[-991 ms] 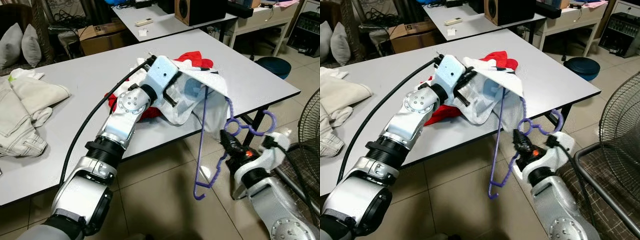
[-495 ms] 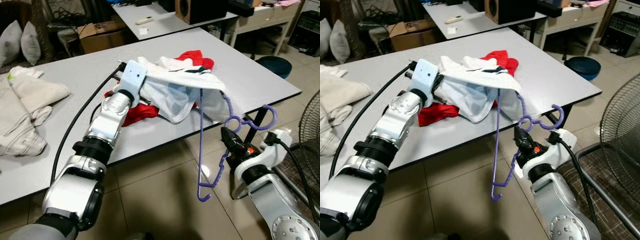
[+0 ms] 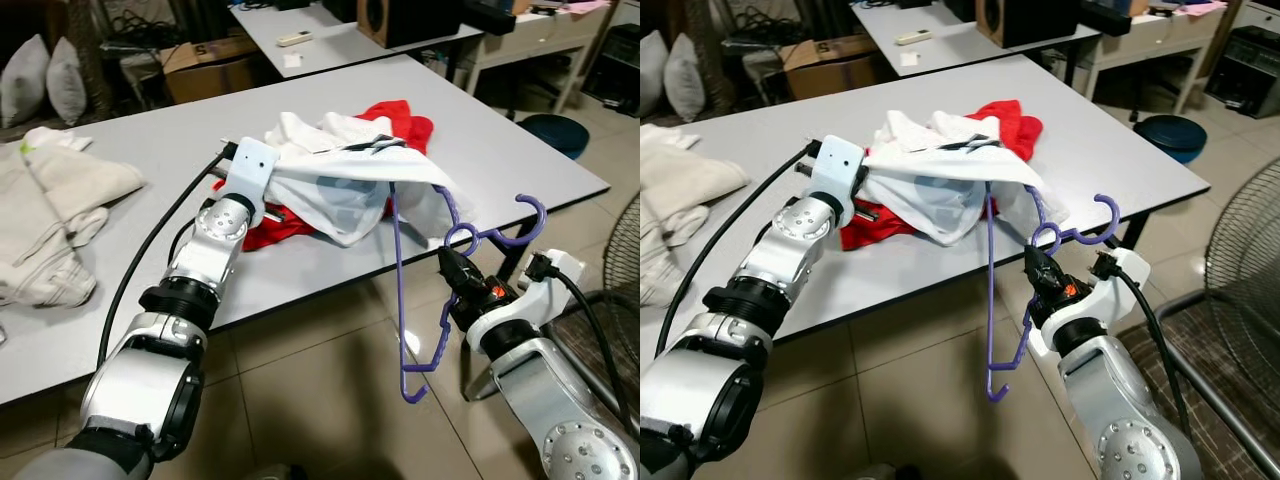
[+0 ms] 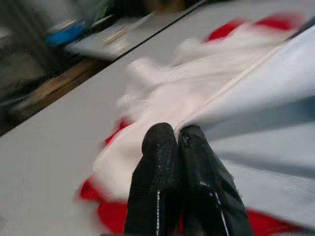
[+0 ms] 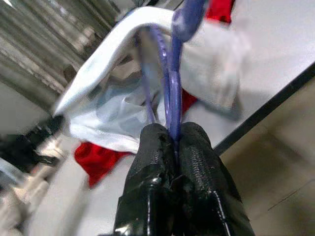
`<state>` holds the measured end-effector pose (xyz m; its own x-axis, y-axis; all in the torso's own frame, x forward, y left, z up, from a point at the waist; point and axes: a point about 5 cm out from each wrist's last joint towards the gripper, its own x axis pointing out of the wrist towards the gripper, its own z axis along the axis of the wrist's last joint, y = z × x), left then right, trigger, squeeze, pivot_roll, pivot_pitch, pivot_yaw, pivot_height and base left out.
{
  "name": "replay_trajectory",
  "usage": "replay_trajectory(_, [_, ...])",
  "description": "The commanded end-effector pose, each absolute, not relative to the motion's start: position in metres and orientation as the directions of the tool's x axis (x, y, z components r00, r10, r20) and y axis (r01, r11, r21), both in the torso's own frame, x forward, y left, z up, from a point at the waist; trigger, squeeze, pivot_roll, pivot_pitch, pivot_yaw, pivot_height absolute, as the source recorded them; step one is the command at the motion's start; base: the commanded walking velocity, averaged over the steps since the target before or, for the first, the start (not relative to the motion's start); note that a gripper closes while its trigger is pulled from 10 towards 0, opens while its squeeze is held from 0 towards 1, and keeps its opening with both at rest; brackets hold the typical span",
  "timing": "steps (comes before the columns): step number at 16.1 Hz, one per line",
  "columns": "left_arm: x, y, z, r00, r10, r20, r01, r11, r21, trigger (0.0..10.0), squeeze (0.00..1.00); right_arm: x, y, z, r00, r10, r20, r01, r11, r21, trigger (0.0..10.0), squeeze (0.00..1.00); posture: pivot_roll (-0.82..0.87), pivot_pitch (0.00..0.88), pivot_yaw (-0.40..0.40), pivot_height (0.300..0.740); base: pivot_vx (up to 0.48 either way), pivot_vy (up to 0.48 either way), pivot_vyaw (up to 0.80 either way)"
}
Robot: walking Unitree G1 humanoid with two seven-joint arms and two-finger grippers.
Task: Hang hanger
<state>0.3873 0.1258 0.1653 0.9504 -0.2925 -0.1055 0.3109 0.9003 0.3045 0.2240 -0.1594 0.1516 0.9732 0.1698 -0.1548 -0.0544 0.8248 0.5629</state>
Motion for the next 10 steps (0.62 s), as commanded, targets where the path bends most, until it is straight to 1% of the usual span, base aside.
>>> replay_trajectory(1, [0.38, 0.101, 0.179, 0.881, -0.471, -0.046, 0.466, 0.847, 0.256, 0.0, 0.0, 0.228, -0.163, 0.155, 0.975, 0.147, -0.165, -0.055, 0.884, 0.463, 10.0, 0.0, -0.16, 0.0, 0.092, 0.74, 0.0, 0.0, 0.0])
replay_trajectory(2, [0.371, 0.078, 0.189, 0.799, -0.601, 0.0, 0.588, 0.781, 0.211, 0.0, 0.0, 0.236, -0.167, 0.16, 0.987, 0.101, -0.128, -0.036, 0.9, 0.435, 10.0, 0.0, -0.16, 0.0, 0.092, 0.74, 0.0, 0.0, 0.0])
replay_trajectory(3, [0.366, 0.065, 0.197, 0.748, -0.663, 0.033, 0.648, 0.74, 0.179, 0.0, 0.0, 0.243, -0.17, 0.166, 0.993, 0.073, -0.096, -0.025, 0.903, 0.429, 10.0, 0.0, -0.16, 0.0, 0.092, 0.74, 0.0, 0.0, 0.0])
replay_trajectory(4, [0.364, 0.058, 0.205, 0.728, -0.683, 0.066, 0.669, 0.727, 0.154, 0.0, 0.0, 0.247, -0.166, 0.171, 0.989, 0.118, -0.09, -0.076, 0.924, 0.376, 10.0, 0.0, -0.16, 0.0, 0.093, 0.74, 0.0, 0.0, 0.0])
replay_trajectory(6, [0.364, 0.051, 0.22, 0.714, -0.689, 0.12, 0.677, 0.724, 0.131, 0.0, 0.0, 0.249, -0.154, 0.176, 0.967, 0.23, -0.109, -0.198, 0.949, 0.245, 10.0, 0.0, -0.16, 0.0, 0.095, 0.74, 0.0, 0.0, 0.0])
replay_trajectory(8, [0.364, 0.051, 0.234, 0.71, -0.682, 0.176, 0.672, 0.731, 0.12, 0.0, 0.0, 0.247, -0.139, 0.171, 0.922, 0.341, -0.18, -0.312, 0.934, 0.171, 10.0, 0.0, -0.16, 0.0, 0.097, 0.74, 0.0, 0.0, 0.0])
replay_trajectory(9, [0.365, 0.053, 0.239, 0.718, -0.667, 0.199, 0.661, 0.743, 0.102, 0.0, 0.0, 0.247, -0.138, 0.17, 0.923, 0.339, -0.18, -0.316, 0.937, 0.147, 10.0, 0.0, -0.16, 0.0, 0.097, 0.74, 0.0, 0.0, 0.0])
replay_trajectory(10, [0.369, 0.058, 0.248, 0.75, -0.614, 0.246, 0.619, 0.783, 0.063, 0.0, 0.0, 0.251, -0.143, 0.175, 0.959, 0.258, -0.121, -0.239, 0.959, 0.15, 10.0, 0.0, -0.16, 0.0, 0.098, 0.74, 0.0, 0.0, 0.0])
